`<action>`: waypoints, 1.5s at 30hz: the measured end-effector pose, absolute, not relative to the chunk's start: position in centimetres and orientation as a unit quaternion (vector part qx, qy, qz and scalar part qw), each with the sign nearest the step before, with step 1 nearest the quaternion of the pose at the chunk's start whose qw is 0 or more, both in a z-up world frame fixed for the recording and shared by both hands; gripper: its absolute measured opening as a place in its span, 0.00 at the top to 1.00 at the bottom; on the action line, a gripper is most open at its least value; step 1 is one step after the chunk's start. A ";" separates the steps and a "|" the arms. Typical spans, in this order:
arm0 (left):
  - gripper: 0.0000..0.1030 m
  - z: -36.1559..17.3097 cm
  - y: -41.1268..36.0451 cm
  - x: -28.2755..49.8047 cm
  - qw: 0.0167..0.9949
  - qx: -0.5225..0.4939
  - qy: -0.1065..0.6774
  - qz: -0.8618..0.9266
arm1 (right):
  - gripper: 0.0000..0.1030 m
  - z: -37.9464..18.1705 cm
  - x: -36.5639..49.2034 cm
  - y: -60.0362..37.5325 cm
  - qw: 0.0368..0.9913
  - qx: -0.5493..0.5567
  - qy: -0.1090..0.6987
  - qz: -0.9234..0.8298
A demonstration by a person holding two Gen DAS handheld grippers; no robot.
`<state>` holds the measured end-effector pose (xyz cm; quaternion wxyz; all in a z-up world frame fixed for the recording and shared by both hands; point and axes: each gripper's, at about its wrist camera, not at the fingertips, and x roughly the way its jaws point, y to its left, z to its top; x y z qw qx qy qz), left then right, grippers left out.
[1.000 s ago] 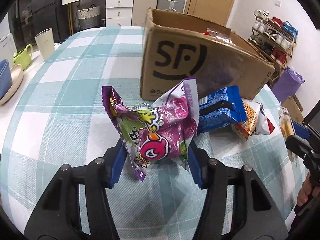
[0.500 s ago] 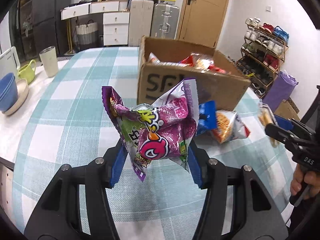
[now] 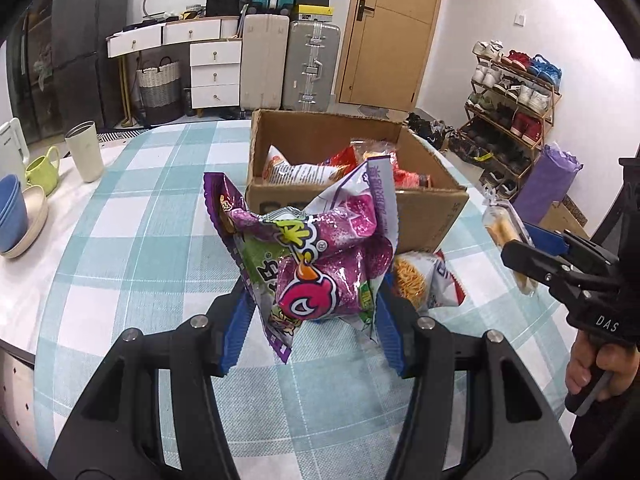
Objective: Organize snacks
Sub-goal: 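Carry the purple candy bag and cracker pack over the cardboard box, then lower the purple candy bag and cracker pack into the box with both tools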
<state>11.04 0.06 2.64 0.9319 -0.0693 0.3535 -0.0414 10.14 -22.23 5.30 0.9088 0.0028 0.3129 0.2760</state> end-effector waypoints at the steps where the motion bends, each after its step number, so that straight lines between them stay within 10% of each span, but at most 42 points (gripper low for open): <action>1: 0.49 2.8 0.0 11.1 0.932 -0.068 0.353 -0.041 | 0.43 5.5 10.2 -22.2 0.909 0.004 0.312 0.276; 45: 0.48 9.8 -0.3 11.5 0.942 -0.040 0.332 -0.030 | 0.43 9.8 17.4 -18.4 0.912 -0.011 0.292 0.288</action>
